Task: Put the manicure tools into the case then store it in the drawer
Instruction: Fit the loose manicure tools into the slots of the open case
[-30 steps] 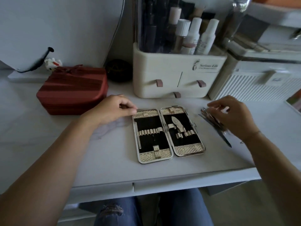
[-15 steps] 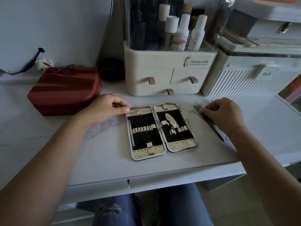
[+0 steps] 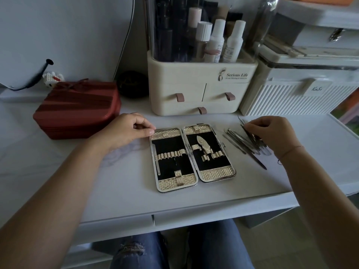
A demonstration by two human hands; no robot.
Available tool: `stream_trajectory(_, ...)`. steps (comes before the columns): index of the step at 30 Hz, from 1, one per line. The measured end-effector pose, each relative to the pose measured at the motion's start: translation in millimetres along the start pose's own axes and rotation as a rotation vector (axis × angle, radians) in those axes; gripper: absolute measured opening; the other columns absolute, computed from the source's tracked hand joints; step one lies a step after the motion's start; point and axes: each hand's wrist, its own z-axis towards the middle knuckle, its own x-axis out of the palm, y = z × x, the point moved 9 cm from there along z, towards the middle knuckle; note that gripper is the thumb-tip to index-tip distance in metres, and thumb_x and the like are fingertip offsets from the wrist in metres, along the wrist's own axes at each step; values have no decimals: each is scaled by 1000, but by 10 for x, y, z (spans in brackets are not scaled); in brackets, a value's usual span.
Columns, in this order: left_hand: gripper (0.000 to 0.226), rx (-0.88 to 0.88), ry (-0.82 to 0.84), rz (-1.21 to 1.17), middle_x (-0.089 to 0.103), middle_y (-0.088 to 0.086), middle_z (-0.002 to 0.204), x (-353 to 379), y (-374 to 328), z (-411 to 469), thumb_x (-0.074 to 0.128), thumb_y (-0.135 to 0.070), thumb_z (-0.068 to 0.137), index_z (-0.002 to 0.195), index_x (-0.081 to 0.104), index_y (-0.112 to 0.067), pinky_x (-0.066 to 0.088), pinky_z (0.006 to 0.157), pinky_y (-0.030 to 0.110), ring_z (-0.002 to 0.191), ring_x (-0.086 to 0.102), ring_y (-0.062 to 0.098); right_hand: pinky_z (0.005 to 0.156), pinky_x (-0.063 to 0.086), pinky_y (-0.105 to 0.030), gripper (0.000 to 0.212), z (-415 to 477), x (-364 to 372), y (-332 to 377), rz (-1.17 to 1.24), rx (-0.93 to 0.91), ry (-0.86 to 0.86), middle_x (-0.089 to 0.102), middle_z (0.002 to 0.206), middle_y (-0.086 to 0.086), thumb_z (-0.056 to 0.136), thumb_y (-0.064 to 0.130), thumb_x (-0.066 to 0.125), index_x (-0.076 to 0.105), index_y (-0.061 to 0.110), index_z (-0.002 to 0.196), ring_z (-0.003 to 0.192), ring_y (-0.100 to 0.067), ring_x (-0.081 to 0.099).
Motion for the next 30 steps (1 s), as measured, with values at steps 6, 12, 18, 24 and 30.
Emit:
stream_trajectory(6, 9, -1, 3, -8, 65, -4, 96, -1, -12, -6, 72, -18, 79, 83, 71, -26, 39, 85, 18, 96, 60, 14, 57, 40, -17, 9, 42, 10, -12, -43, 1, -9, 62, 63, 5, 80, 23, 70, 71, 15, 77, 59, -7, 53)
stream_trajectory(12, 9, -6, -1, -3, 66, -1, 100, -5, -10, -9, 72, -18, 79, 84, 71, -25, 38, 78, 7, 97, 60, 15, 57, 38, -14, 6, 29, 51, 27, -153, -43, -45, 61, 66, 10, 78, 21, 73, 69, 17, 75, 64, -3, 54)
stream_trajectory(18, 9, -8, -6, -7, 66, 1, 99, 2, -16, -4, 72, -16, 79, 84, 71, -23, 38, 79, 9, 95, 59, 13, 62, 44, -22, 13, -297, 93, 191, -258, -170, -13, 63, 74, 3, 74, 30, 75, 69, 19, 79, 69, -9, 55)
stream_trajectory(24, 10, 6, -14, -8, 65, 0, 96, 1, -21, -3, 71, -13, 79, 84, 71, -22, 37, 73, 1, 86, 57, 2, 67, 36, -26, 14, -299, 191, 148, -326, -146, -15, 60, 77, 2, 75, 30, 75, 69, 17, 75, 75, -15, 53)
stream_trajectory(30, 11, 14, -17, -8, 66, 2, 97, 1, -29, -2, 71, -12, 79, 84, 70, -22, 36, 72, -1, 85, 57, -1, 64, 46, -29, 12, -258, 226, 180, -423, -109, -39, 63, 69, 0, 80, 25, 66, 70, 15, 75, 72, -21, 58)
